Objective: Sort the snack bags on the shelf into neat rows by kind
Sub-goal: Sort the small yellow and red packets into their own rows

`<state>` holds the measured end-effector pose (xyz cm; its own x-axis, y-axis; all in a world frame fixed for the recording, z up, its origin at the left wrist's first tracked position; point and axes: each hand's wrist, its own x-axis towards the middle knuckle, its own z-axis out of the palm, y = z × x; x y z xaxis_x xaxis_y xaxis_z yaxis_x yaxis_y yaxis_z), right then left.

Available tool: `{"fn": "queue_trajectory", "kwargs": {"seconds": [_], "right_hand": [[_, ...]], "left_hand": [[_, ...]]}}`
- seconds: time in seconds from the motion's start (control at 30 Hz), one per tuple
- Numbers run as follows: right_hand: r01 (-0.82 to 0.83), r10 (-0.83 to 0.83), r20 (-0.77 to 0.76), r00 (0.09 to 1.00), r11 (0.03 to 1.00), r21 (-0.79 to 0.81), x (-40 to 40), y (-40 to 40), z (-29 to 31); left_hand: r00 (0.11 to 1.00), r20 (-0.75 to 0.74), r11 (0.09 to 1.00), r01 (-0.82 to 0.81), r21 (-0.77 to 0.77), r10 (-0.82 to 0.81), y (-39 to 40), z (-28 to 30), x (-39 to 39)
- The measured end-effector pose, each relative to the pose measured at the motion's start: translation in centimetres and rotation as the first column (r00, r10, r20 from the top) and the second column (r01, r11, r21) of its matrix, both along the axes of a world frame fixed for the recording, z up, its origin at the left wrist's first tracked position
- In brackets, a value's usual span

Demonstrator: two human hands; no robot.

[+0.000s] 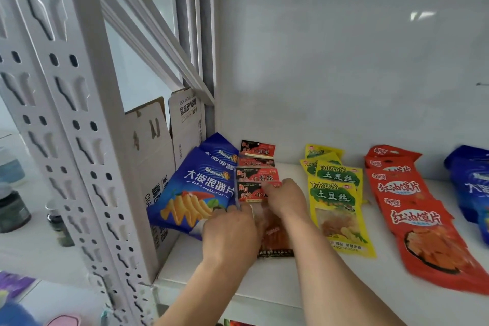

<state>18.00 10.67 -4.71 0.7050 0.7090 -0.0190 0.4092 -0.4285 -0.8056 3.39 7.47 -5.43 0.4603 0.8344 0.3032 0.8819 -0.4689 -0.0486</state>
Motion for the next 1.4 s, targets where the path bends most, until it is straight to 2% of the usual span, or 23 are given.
{"fn": "queue_trajectory", "kwargs": {"seconds": [0.13,0.23,0.37,0.53,0.63,0.73,0.83,0.97,1.13,1.23,1.33,1.4], "right_hand": [[0.055,-0.054,0.029,0.998,0.998,-0.029,0.3,-0.2,-0.1],[0.077,-0.073,0.079,0.994,0.996,-0.044,0.4,-0.2,-0.1],[0.046,-0.045,0.129,0.991,0.999,-0.003,1.0,0.4,1.3],[-0.070,0.066,0.115,0.991,0.997,0.032,2.0,2.0,3.3],[-0.092,0.090,0.058,0.994,0.996,0.019,2.7,2.9,3.4],[-0.122,0.122,-0.017,0.992,0.992,-0.004,3.8,4.0,2.9],[-0.172,0.173,-0.110,0.979,0.985,0.019,4.8,5.2,2.7],[-0.175,0.183,-0.198,0.963,0.983,0.059,5.9,6.6,2.3],[-0.131,0.137,-0.235,0.962,0.991,0.040,6.8,7.6,2.4],[-0.074,0.092,-0.292,0.952,0.995,0.071,7.3,8.0,2.6],[-0.047,0.057,-0.305,0.951,0.998,0.042,7.8,8.2,2.6],[-0.051,0.067,-0.345,0.936,0.997,0.053,8.0,8.5,2.3]], "left_hand": [[0.998,-0.052,0.997,0.033,-0.064,-0.037,-0.1,0.8,0.5],[0.998,-0.025,0.997,0.056,-0.060,-0.057,0.1,1.8,0.9],[0.995,0.092,0.992,0.047,-0.116,-0.036,0.7,2.6,1.9],[0.954,0.298,0.968,0.112,-0.225,-0.041,3.6,3.9,3.4],[0.897,0.435,0.940,0.078,-0.331,0.078,7.2,5.3,4.4],[0.849,0.480,0.891,0.024,-0.454,0.221,10.8,5.9,5.4],[0.778,0.548,0.825,0.070,-0.560,0.306,13.1,5.9,6.6],[0.740,0.577,0.759,0.142,-0.636,0.345,14.7,5.7,8.3],[0.658,0.605,0.668,0.203,-0.716,0.448,15.9,4.9,9.7],[0.611,0.644,0.679,0.225,-0.699,0.461,16.6,4.4,10.1],[0.596,0.692,0.740,0.229,-0.632,0.407,17.7,4.2,10.5],[0.541,0.728,0.745,0.250,-0.618,0.422,18.6,4.4,10.7]]}}
